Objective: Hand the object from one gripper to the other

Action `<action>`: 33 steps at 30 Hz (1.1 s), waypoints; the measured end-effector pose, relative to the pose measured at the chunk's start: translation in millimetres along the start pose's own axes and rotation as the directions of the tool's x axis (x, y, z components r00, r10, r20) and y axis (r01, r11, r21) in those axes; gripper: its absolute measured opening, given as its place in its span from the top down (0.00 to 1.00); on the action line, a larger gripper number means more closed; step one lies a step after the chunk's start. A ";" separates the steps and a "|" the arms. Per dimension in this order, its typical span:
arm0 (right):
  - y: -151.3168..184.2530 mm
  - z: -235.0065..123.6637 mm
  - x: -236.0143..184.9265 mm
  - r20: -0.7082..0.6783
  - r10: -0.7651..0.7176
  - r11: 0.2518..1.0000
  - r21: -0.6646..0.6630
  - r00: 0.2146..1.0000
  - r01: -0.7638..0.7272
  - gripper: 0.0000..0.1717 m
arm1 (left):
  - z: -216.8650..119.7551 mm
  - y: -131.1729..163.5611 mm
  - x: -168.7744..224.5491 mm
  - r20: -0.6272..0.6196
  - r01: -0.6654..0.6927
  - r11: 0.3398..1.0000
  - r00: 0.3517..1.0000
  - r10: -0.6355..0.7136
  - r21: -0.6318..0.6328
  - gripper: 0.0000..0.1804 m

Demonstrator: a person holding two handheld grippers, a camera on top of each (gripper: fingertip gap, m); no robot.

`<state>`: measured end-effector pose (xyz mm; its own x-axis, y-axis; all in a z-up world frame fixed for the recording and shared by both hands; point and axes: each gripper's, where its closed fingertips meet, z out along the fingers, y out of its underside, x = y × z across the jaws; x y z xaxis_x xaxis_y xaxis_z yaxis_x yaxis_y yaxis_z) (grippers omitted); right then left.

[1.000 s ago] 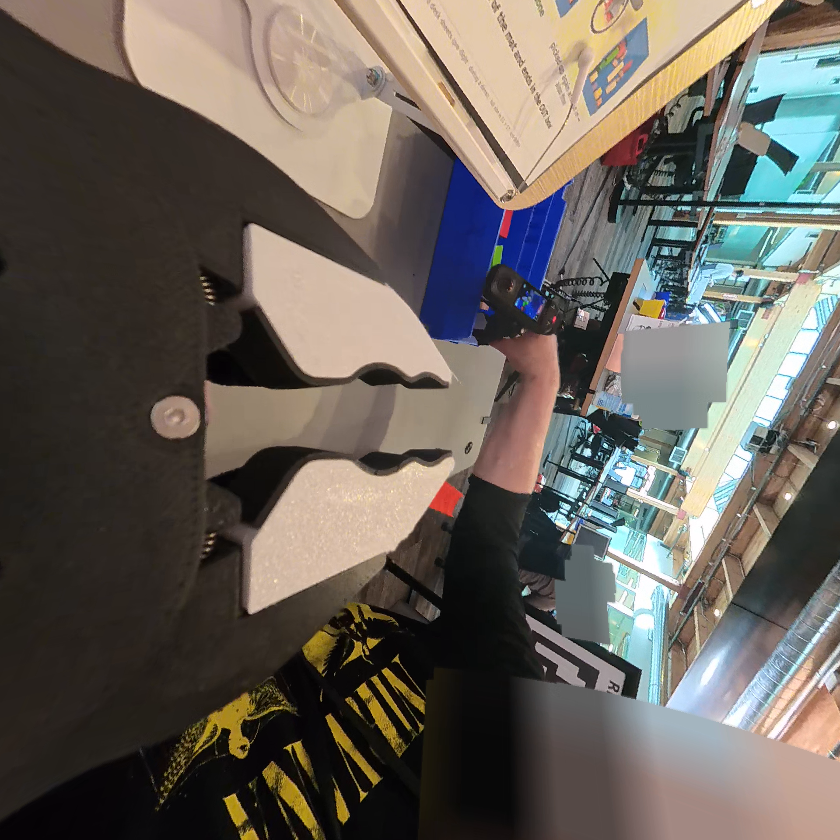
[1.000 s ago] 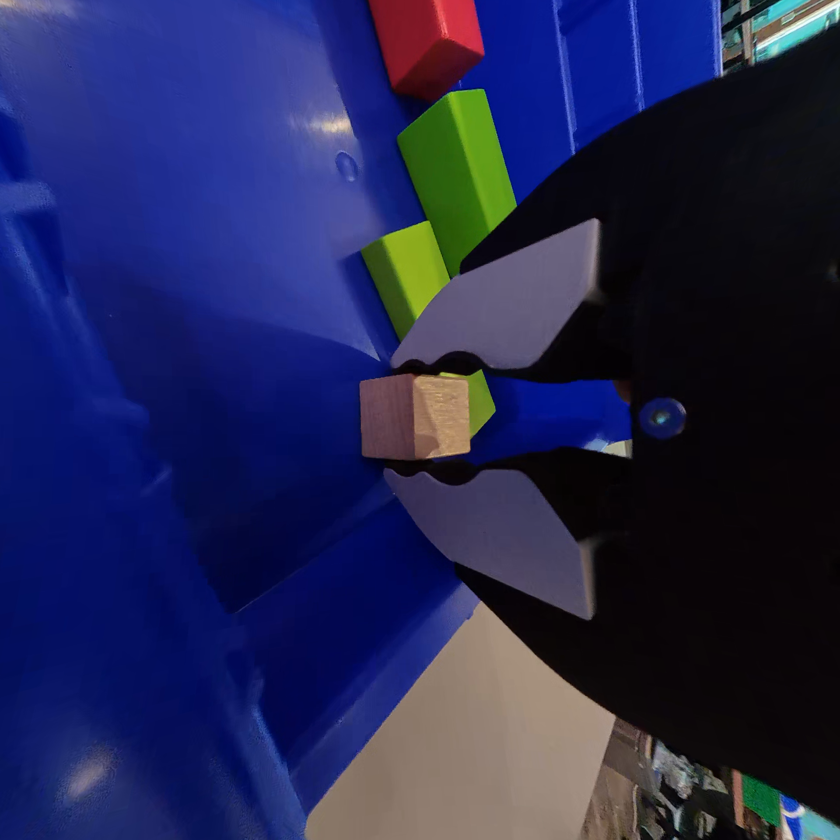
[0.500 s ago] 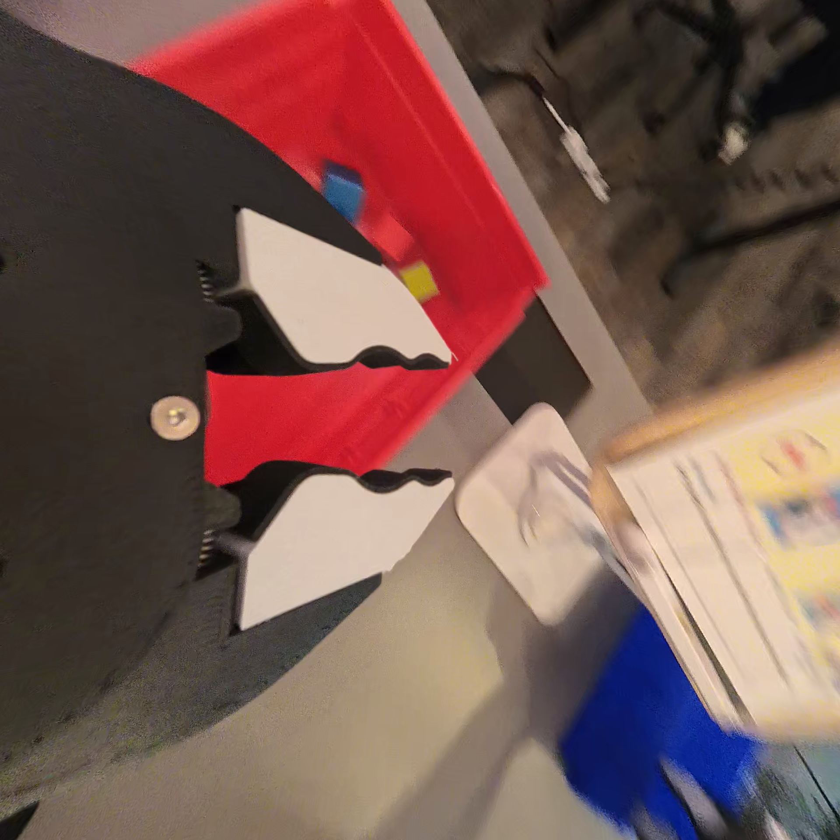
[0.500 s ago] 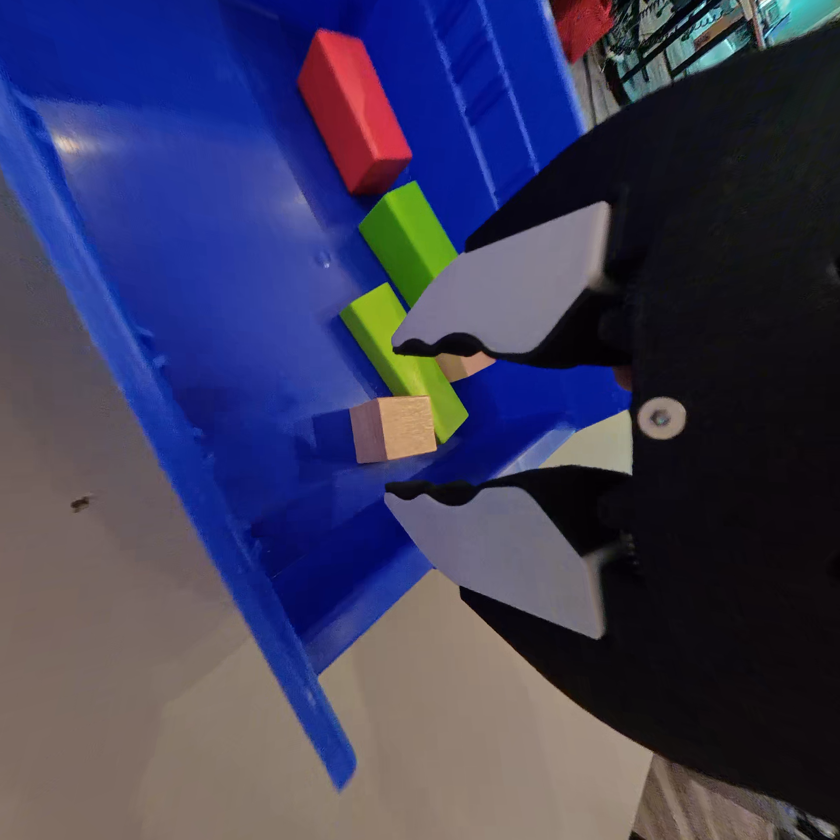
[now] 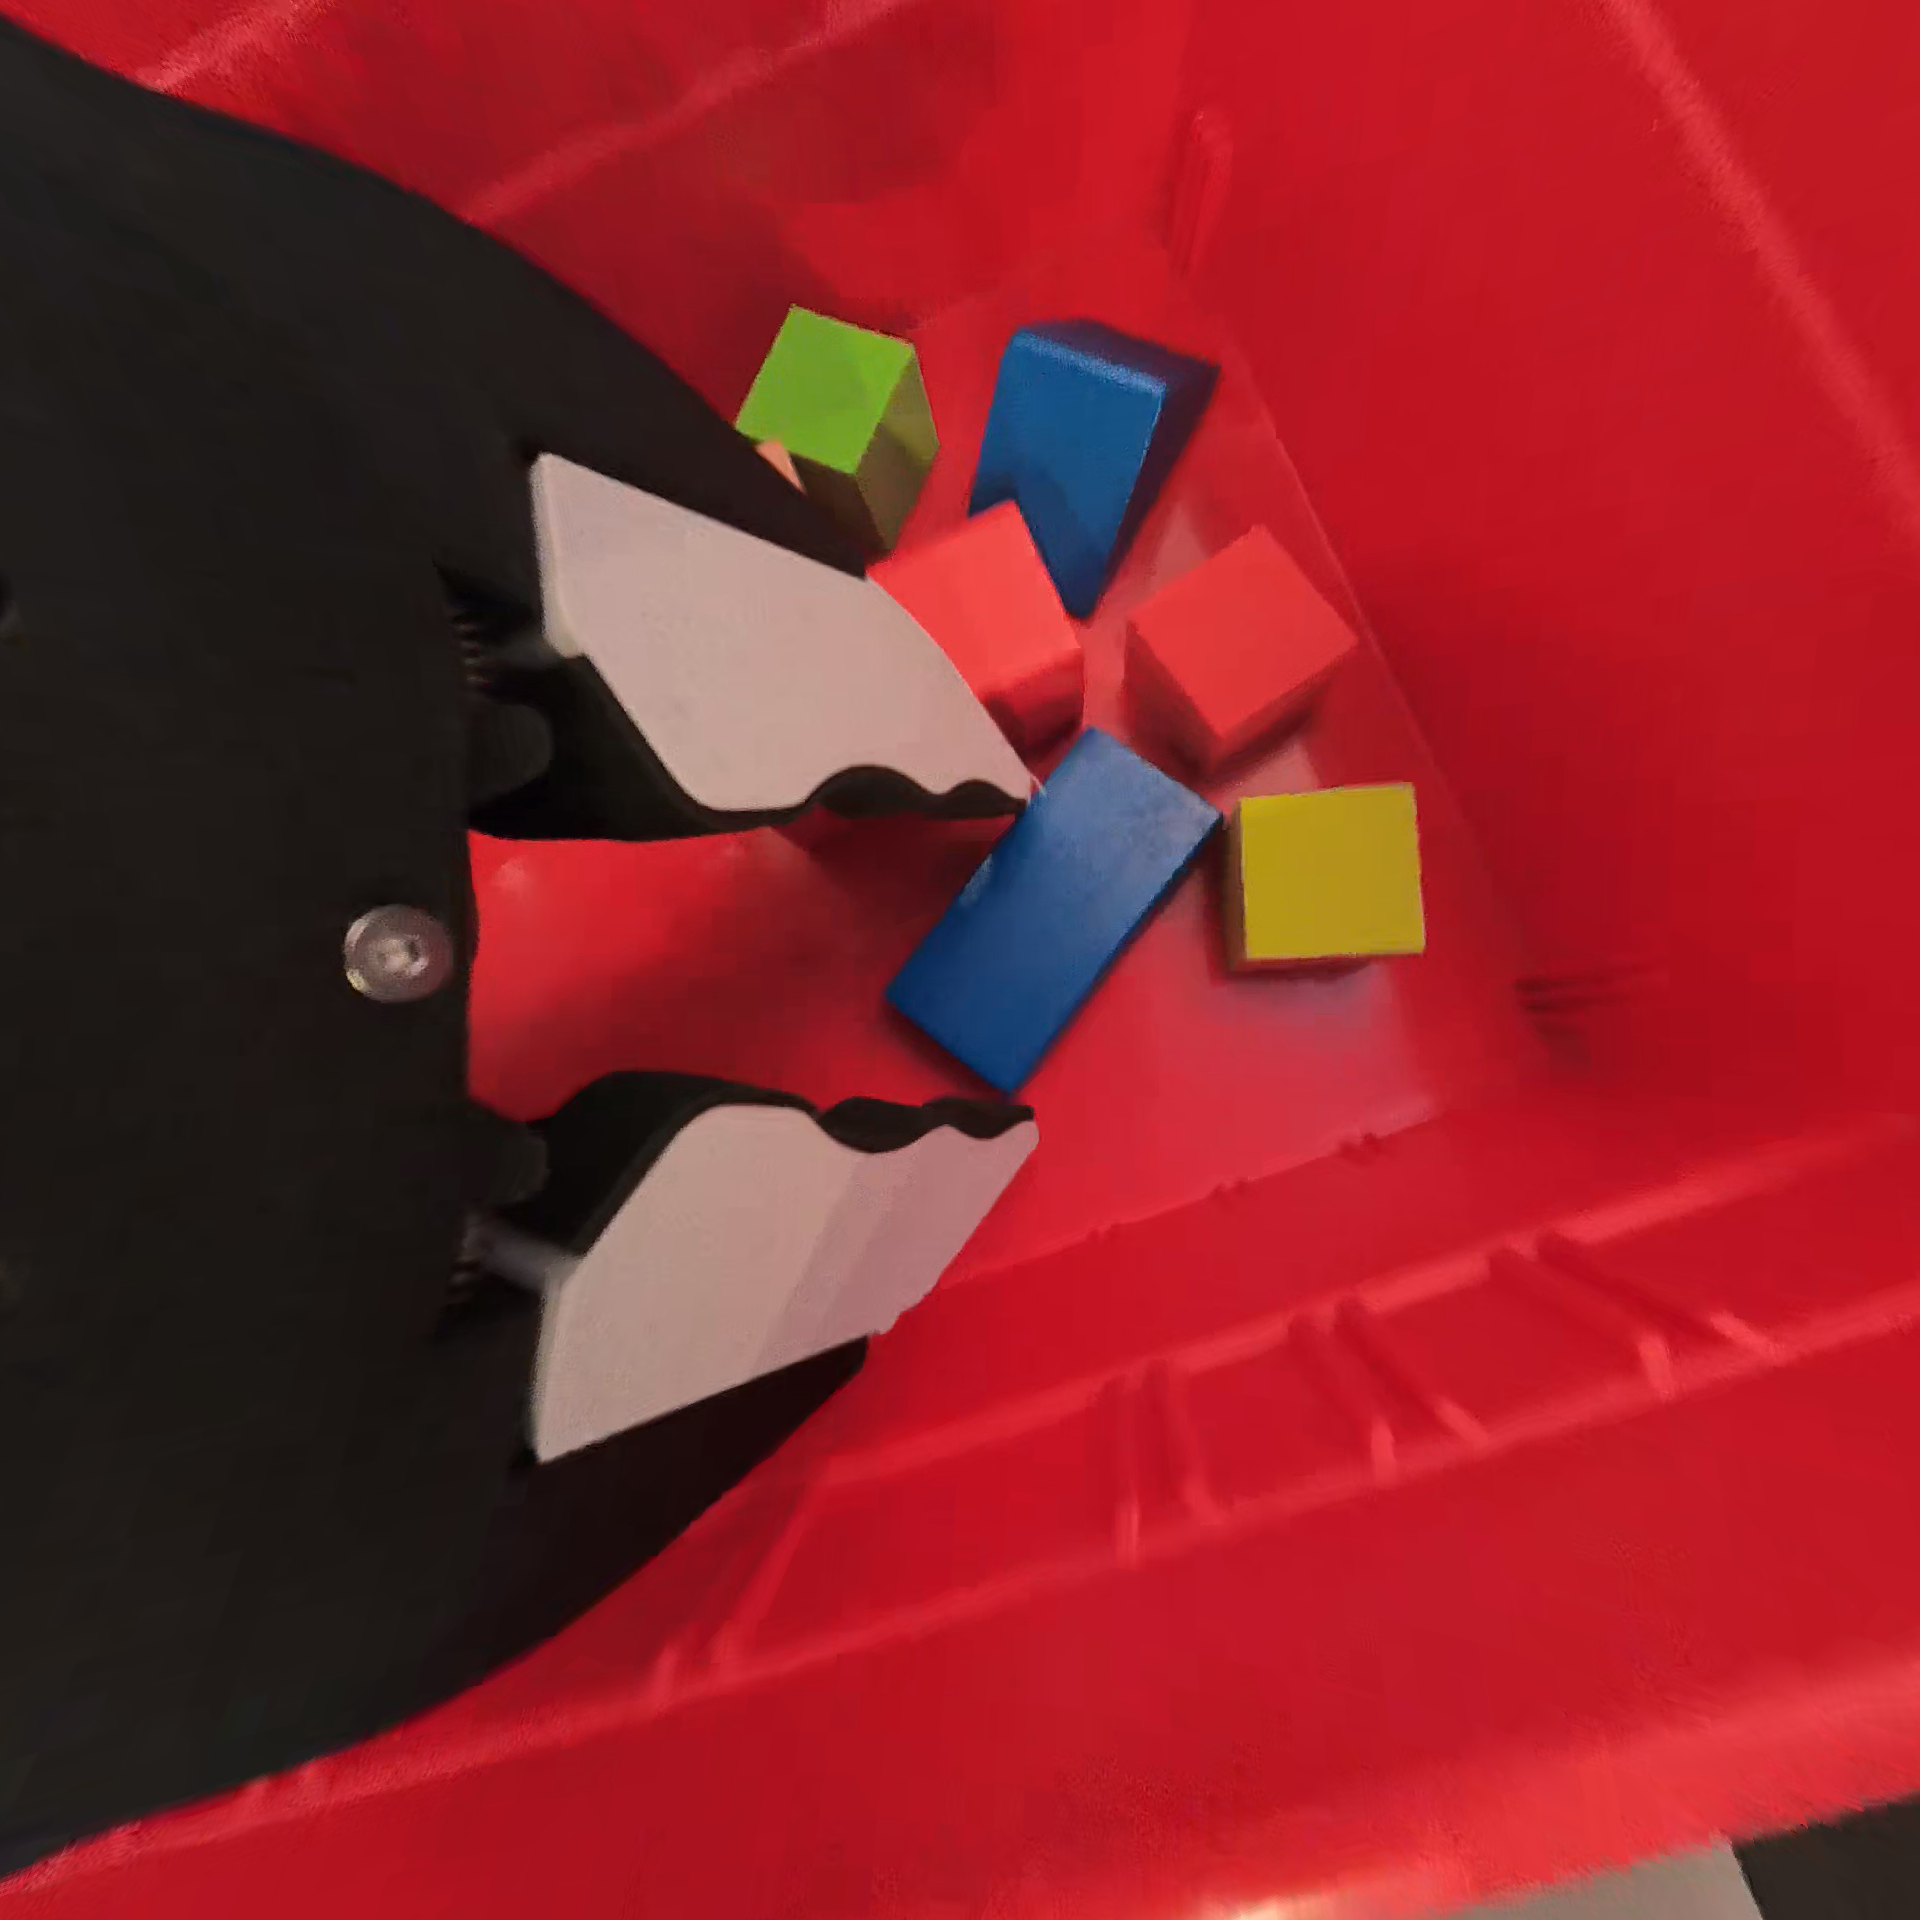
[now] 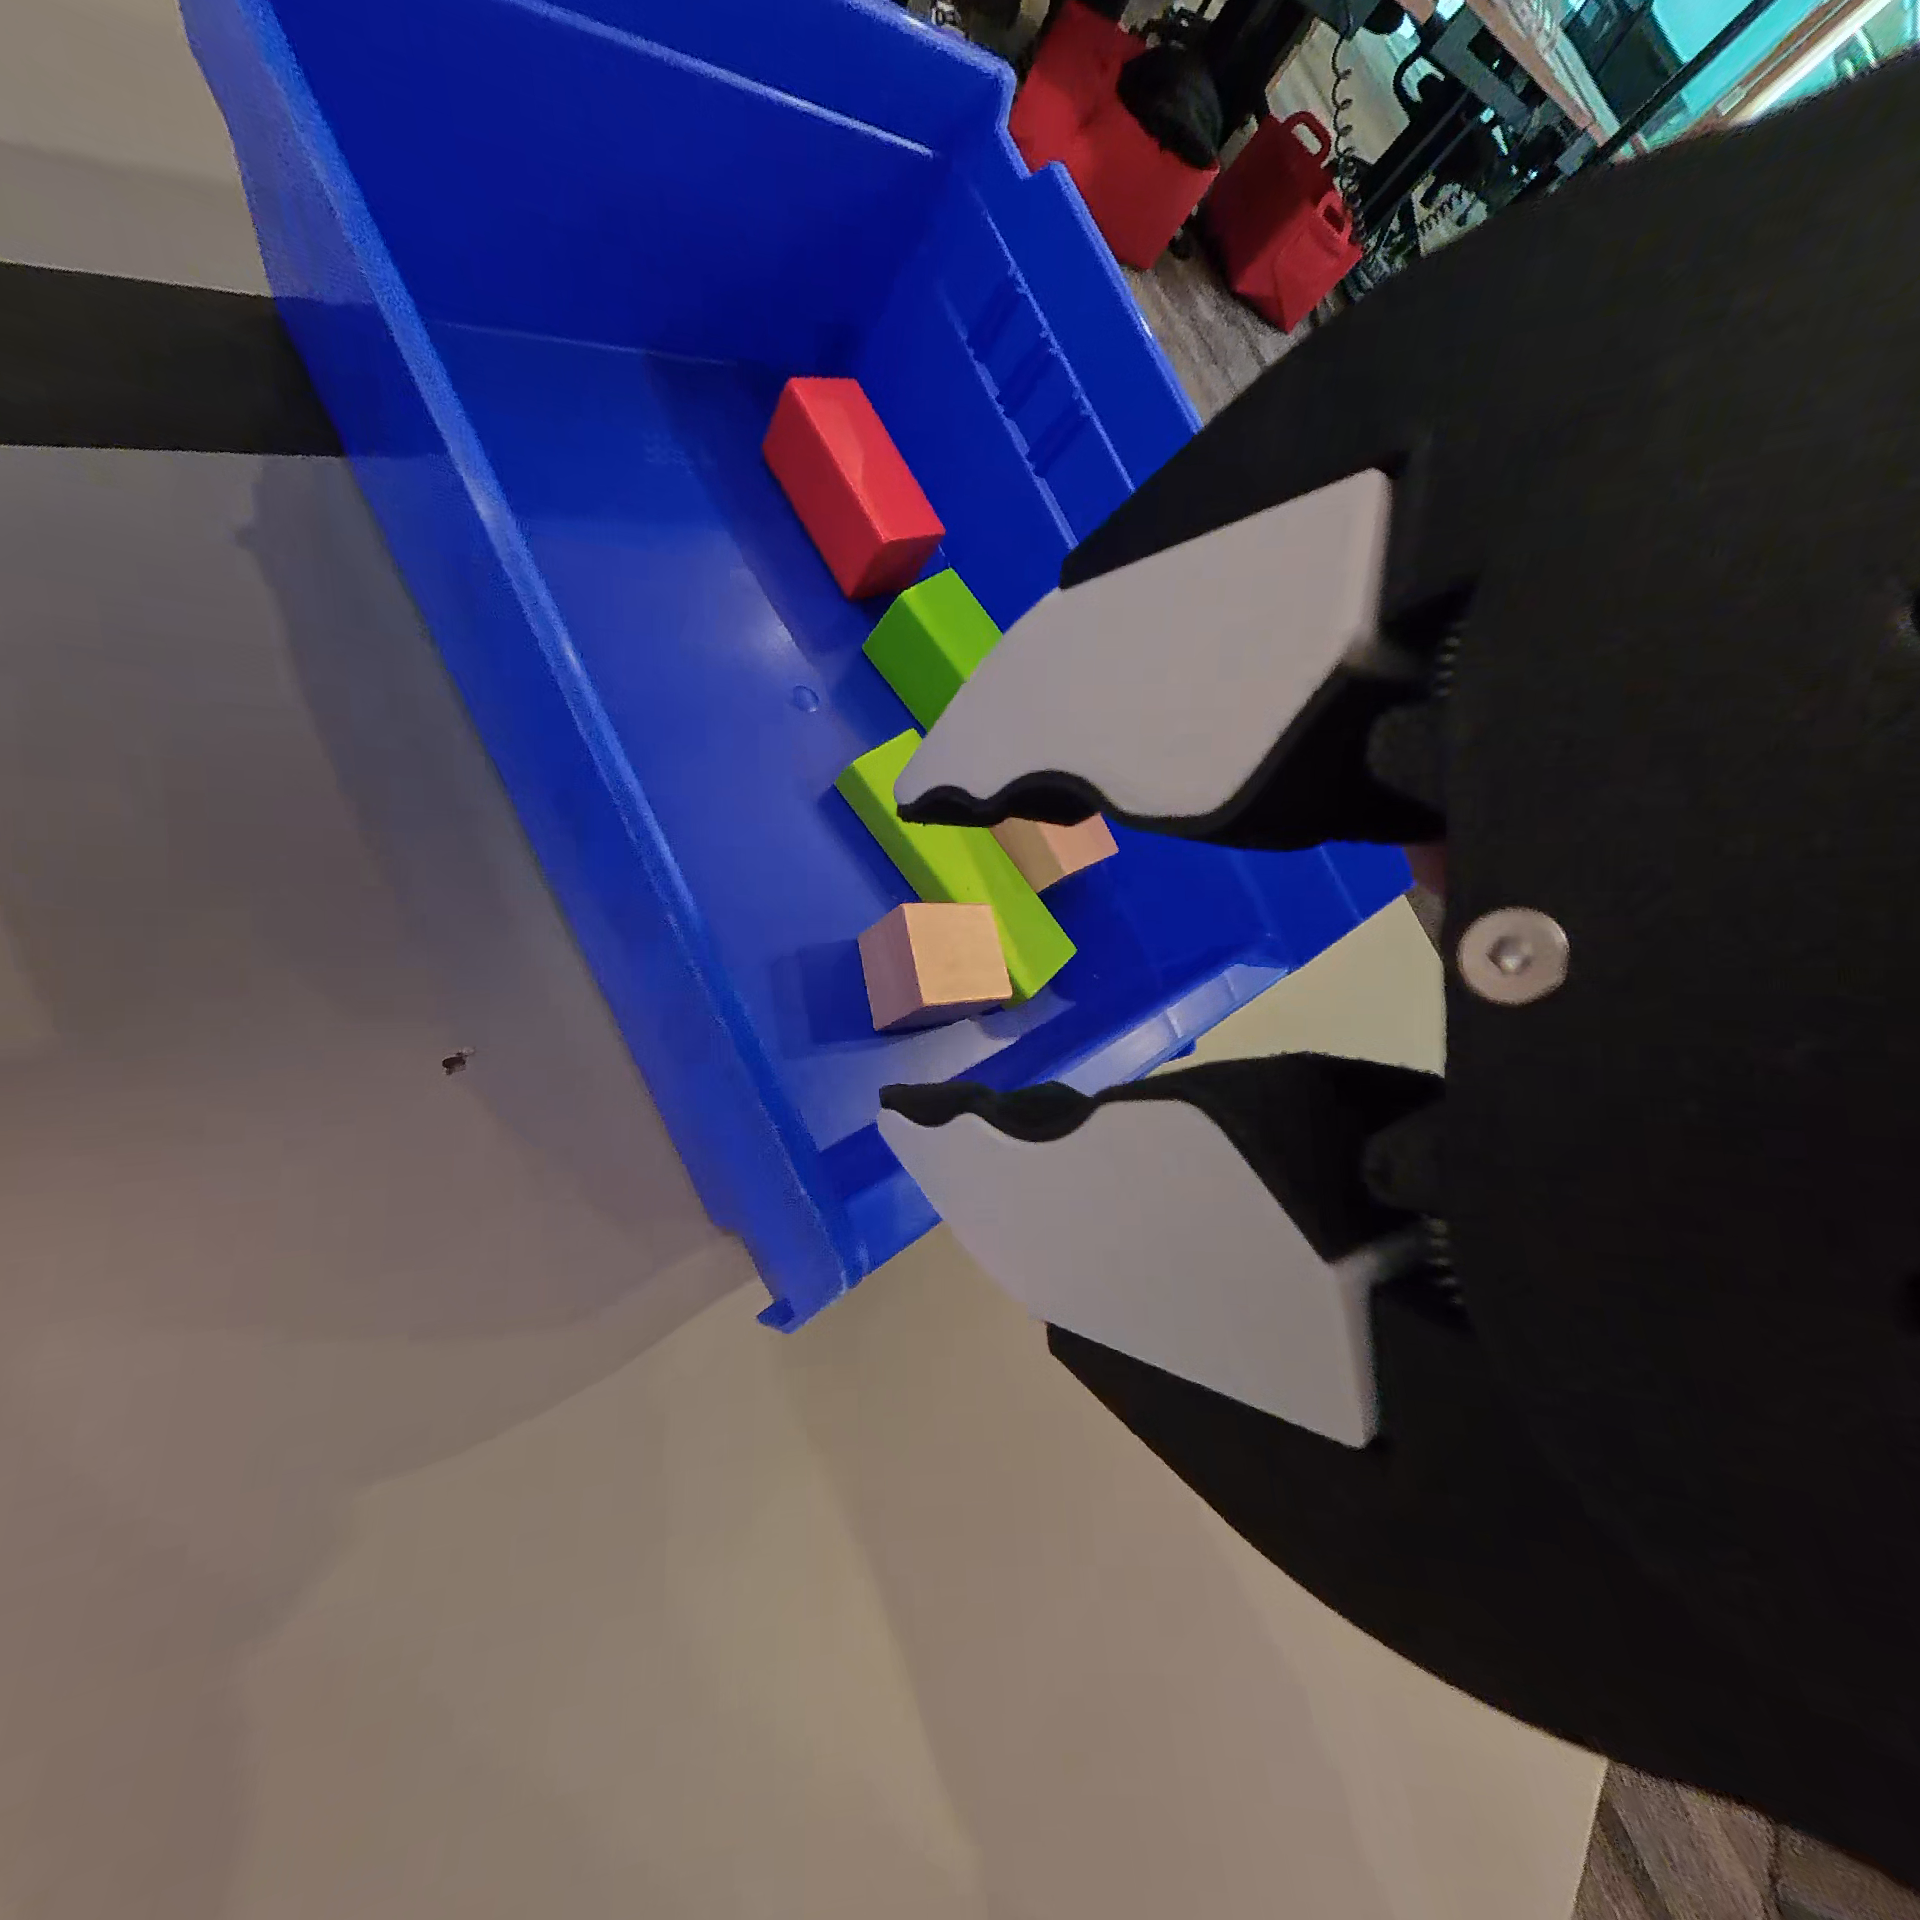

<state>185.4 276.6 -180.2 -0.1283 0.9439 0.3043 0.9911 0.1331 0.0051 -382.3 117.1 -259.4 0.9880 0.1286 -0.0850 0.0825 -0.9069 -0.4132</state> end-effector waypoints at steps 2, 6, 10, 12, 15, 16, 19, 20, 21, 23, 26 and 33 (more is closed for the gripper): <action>-3.9 -0.9 -1.1 -0.004 -0.012 1.000 0.003 1.000 0.012 0.73 | 1.9 -2.3 -3.0 0.012 0.011 1.000 1.000 -0.011 0.002 0.72; -10.1 -4.2 -0.2 -0.018 -0.023 1.000 0.008 1.000 0.023 0.74 | 7.4 1.6 1.0 -0.038 -0.003 1.000 0.999 0.003 -0.013 0.79; -13.4 -9.2 0.9 -0.028 -0.032 0.999 0.019 0.999 0.032 0.74 | 1.1 16.3 4.1 -0.099 -0.107 0.993 0.990 0.101 -0.055 0.80; -13.9 -11.3 1.4 -0.036 -0.035 0.999 0.016 0.999 0.036 0.75 | -3.1 24.3 6.0 -0.127 -0.148 0.985 0.982 0.137 -0.084 0.80; -17.0 -16.2 1.3 -0.047 -0.038 0.999 0.026 0.998 0.039 0.75 | 0.3 20.1 10.5 -0.151 -0.139 0.989 0.980 0.129 -0.059 0.70; -18.0 -18.8 1.5 -0.054 -0.038 0.999 0.028 0.998 0.040 0.75 | 0.1 19.3 12.5 -0.155 -0.151 0.987 0.978 0.141 -0.055 0.73; -24.4 -30.2 1.3 -0.079 -0.040 0.998 0.052 0.996 0.044 0.75 | 0.7 16.1 14.7 -0.153 -0.157 0.987 0.977 0.150 -0.035 0.80; -27.3 -35.6 1.8 -0.092 -0.038 0.997 0.065 0.995 0.044 0.75 | 0.3 16.0 14.4 -0.154 -0.160 0.987 0.976 0.153 -0.028 0.80; -30.8 -41.9 2.6 -0.108 -0.035 0.996 0.081 0.994 0.043 0.76 | 0.2 16.1 11.1 -0.139 -0.160 0.987 0.978 0.155 -0.025 0.80; -40.9 -57.3 3.6 -0.142 -0.030 0.990 0.132 0.989 0.049 0.76 | -2.3 17.8 6.3 -0.128 -0.165 0.986 0.979 0.161 -0.021 0.80; -63.6 -84.8 4.4 -0.212 -0.038 0.972 0.218 0.977 0.085 0.74 | -15.2 13.3 2.0 -0.125 -0.157 0.987 0.979 0.159 0.029 0.80; -197.1 -176.0 -40.1 -0.440 -0.197 0.752 0.506 0.876 0.424 0.66 | -110.2 -9.3 11.9 -0.035 -0.272 0.938 0.958 0.286 0.213 0.80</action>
<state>1.5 159.3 -25.8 -0.2922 0.6673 0.6851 0.6724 0.6528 -0.3489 -357.0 82.8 -156.6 0.9743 -0.1503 -0.1677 -0.2195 -0.8005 -0.5577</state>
